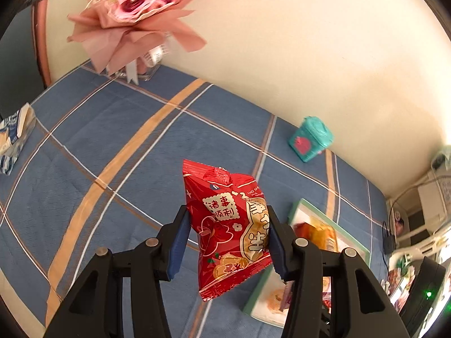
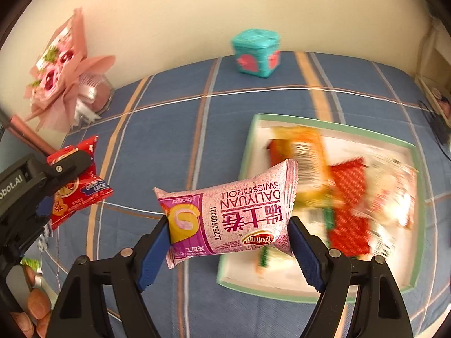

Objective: Organize snacks
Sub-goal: 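Carry the red bag and pink Swiss roll over the tray with both grippers, then lower the red bag and Swiss roll onto the snacks in the tray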

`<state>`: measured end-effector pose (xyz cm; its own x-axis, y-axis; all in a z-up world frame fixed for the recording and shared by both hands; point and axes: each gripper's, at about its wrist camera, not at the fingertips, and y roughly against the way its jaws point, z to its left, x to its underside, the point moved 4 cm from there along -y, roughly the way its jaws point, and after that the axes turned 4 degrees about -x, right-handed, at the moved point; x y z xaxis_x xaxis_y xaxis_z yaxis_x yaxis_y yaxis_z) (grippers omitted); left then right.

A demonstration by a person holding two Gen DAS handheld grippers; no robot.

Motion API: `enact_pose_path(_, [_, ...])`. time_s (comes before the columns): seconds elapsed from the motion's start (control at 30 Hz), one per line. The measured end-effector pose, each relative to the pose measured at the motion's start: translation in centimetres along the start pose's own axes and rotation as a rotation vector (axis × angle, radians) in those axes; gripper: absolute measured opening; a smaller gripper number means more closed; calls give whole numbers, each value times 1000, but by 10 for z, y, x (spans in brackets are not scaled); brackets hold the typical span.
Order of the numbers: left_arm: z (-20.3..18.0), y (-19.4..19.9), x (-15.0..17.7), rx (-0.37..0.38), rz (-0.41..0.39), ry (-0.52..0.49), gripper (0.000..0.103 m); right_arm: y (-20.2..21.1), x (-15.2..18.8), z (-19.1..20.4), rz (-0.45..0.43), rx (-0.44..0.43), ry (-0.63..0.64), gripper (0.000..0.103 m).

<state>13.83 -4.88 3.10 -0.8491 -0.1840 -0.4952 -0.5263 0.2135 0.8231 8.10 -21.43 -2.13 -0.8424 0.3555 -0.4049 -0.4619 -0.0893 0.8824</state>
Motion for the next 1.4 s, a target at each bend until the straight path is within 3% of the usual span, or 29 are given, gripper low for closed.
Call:
enact_pose_path(0.73, [-135, 17, 83, 135, 45, -274, 52, 79, 23, -151, -100, 117, -297, 83])
enact_pose_path(0.87, [-150, 12, 94, 161, 72, -288, 52, 83, 25, -166, -100, 130, -315, 83])
enact_pose_path(1.4, [-171, -13, 117, 131, 141, -336, 53, 72, 33, -186, -39, 168, -315, 83])
